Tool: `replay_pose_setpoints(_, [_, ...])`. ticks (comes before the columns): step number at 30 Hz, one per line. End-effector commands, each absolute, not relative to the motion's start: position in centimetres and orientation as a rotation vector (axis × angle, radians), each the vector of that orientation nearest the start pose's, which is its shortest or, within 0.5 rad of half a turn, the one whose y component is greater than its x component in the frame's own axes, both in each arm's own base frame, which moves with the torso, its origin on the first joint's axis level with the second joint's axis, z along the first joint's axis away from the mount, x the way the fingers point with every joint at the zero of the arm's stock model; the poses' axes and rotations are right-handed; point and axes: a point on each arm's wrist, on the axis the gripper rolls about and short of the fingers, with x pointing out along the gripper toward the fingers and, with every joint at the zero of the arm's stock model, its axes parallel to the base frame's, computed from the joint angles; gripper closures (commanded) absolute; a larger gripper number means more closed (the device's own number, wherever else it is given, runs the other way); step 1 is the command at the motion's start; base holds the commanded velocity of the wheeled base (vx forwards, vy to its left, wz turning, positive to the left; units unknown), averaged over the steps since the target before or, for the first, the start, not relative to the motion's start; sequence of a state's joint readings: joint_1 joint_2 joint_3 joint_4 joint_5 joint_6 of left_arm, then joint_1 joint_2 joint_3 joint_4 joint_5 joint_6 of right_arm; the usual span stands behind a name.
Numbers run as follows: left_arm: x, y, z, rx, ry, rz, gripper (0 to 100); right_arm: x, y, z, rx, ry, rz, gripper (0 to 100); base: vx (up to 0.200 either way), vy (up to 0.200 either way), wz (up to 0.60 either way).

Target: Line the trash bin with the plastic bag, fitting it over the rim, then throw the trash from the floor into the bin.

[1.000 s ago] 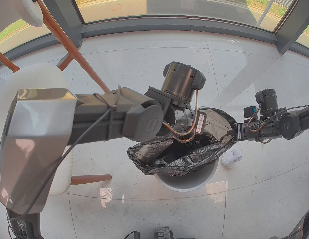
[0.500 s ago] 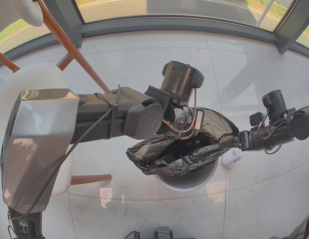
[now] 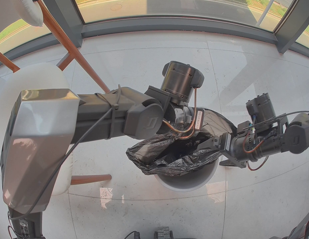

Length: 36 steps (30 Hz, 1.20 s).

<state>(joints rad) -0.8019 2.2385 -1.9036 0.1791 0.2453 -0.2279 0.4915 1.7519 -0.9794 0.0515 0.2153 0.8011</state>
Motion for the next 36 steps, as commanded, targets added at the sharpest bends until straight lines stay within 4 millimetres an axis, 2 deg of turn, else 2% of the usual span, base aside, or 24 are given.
replay_pose_setpoints(1, [32.8,-33.0,19.6,0.045,0.515,-0.484,100,27.0,18.4,11.7,0.602,1.101,0.263,0,0.000,0.000,0.00])
replay_pose_setpoints(6, [33.1,-33.1,19.2,0.049,0.518,-0.479,100,27.2,19.7,10.4,0.581,1.129,0.267,0,0.000,0.000,0.00])
replay_pose_setpoints(12, [33.2,-33.0,19.4,0.045,0.514,-0.475,100,29.0,20.4,9.5,0.582,1.117,0.242,0,0.000,0.000,0.00])
replay_pose_setpoints(14, [33.3,-32.9,19.4,0.044,0.514,-0.472,100,30.2,20.3,9.3,0.588,1.089,0.208,0,0.000,0.000,0.00])
replay_pose_setpoints(18, [33.4,-32.8,19.4,0.043,0.514,-0.469,100,30.6,20.3,9.2,0.582,1.077,0.186,0,0.000,0.000,0.00])
replay_pose_setpoints(19, [33.6,-32.6,19.3,0.043,0.515,-0.463,100,30.3,20.4,9.1,0.574,1.089,0.187,100,0.000,0.000,0.00])
replay_pose_setpoints(24, [33.8,-32.4,19.2,0.044,0.517,-0.459,100,29.1,21.6,8.7,0.528,1.105,0.189,100,0.000,0.000,0.00])
replay_pose_setpoints(28, [33.8,-32.3,19.1,0.047,0.523,-0.456,100,28.5,21.7,8.4,0.501,1.101,0.166,100,0.000,0.000,0.00])
replay_pose_setpoints(30, [33.8,-32.3,19.1,0.048,0.524,-0.454,100,27.6,21.4,7.7,0.471,1.130,0.159,100,0.000,0.000,0.00])
replay_pose_setpoints(36, [34.1,-32.0,18.9,0.049,0.528,-0.447,100,24.1,18.7,7.5,0.359,1.170,0.179,100,0.000,0.000,0.00])
